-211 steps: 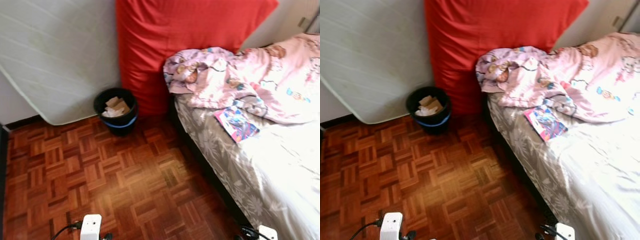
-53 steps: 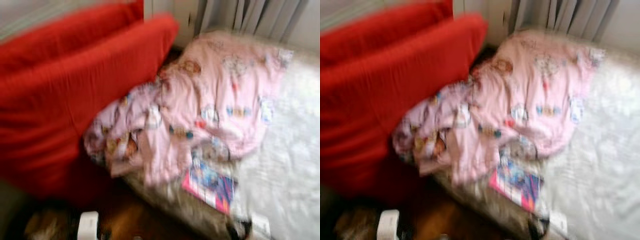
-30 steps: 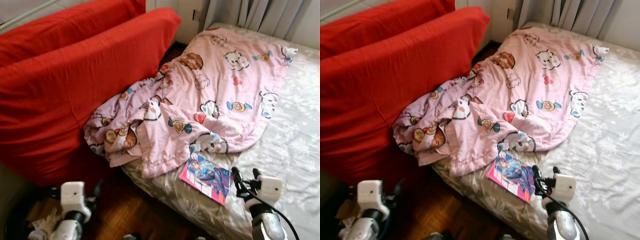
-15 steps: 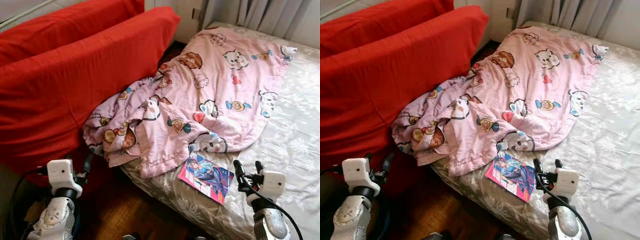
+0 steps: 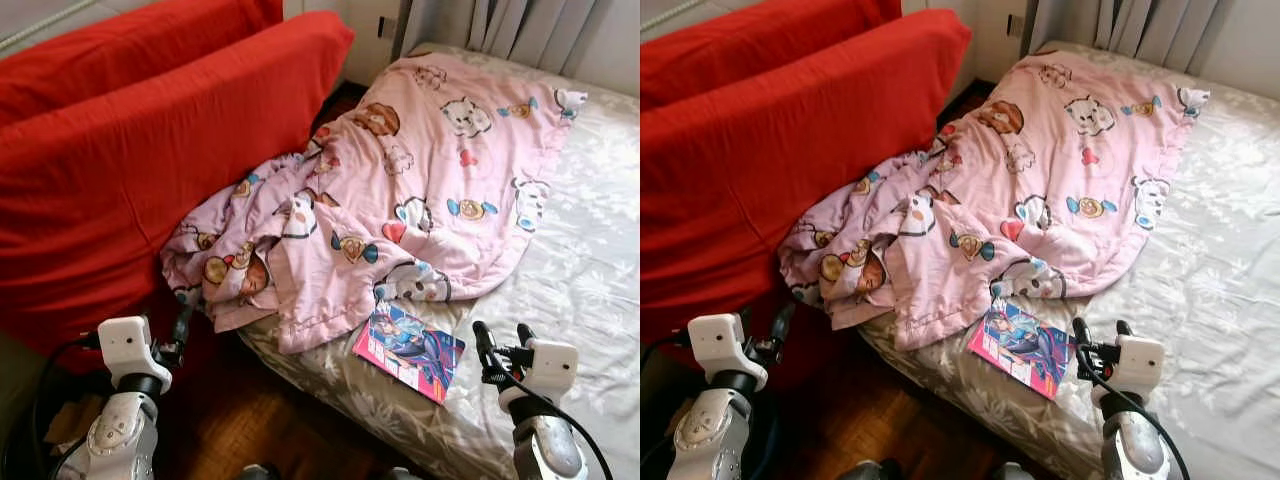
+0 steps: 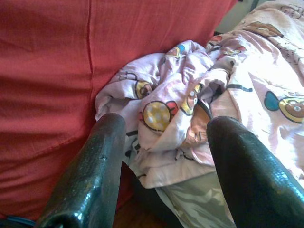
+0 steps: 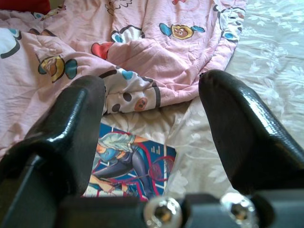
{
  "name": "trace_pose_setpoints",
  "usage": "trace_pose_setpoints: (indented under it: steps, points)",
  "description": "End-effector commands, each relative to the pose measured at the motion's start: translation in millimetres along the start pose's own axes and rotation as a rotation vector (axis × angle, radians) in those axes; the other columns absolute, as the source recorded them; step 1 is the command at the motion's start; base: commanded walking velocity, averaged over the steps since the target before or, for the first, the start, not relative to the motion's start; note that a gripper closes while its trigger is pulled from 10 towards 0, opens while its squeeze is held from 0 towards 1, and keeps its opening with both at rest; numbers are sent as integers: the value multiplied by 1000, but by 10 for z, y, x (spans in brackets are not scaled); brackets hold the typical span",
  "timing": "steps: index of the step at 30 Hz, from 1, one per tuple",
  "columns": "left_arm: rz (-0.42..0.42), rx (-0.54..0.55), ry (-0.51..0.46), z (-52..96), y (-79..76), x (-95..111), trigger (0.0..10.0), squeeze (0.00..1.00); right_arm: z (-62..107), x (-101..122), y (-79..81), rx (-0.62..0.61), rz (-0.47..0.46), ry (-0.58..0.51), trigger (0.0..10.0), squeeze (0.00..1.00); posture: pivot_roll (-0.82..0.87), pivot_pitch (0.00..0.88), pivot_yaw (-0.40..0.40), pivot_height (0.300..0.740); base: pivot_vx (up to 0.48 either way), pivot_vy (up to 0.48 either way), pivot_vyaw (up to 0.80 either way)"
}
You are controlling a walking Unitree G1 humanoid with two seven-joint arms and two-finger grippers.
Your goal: Clean up the room
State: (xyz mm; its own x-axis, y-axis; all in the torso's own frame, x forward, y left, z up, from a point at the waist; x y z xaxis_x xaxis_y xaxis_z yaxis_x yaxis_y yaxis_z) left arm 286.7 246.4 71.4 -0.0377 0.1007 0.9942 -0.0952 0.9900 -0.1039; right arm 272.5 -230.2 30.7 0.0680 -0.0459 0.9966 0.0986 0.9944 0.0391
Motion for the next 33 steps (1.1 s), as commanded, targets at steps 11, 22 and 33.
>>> trace_pose_setpoints:
  steps: [11,22,33]
  points:
    - [26,-64,45,27,-184,-86,10000,0,29,-56,-24,-25,-1,37,10000,0,-3,203,-6,661,0,0,0]
    - [32,-86,57,16,-247,-102,10000,0,23,-92,-1,-22,-3,61,10000,0,-1,215,-6,661,0,0,0]
    - [28,-93,67,3,-259,-116,10000,0,15,-104,25,-14,-1,69,10000,0,1,221,-8,636,0,0,0]
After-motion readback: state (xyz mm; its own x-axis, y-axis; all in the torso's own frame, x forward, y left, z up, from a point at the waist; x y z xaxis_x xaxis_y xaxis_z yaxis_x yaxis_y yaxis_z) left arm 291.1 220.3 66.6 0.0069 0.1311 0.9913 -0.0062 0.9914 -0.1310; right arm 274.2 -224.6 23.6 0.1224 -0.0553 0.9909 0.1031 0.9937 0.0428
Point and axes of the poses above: a point about 5 cm out from each wrist's last joint towards the gripper, its own z axis pointing back from the gripper into the wrist, its own x axis along the axis of the wrist's last joint, y = z × x, the point moved 3 cm from there along -z, pointing out of the wrist towards the gripper, and after that the axes turned 4 degrees about z, right-handed, at the moved point
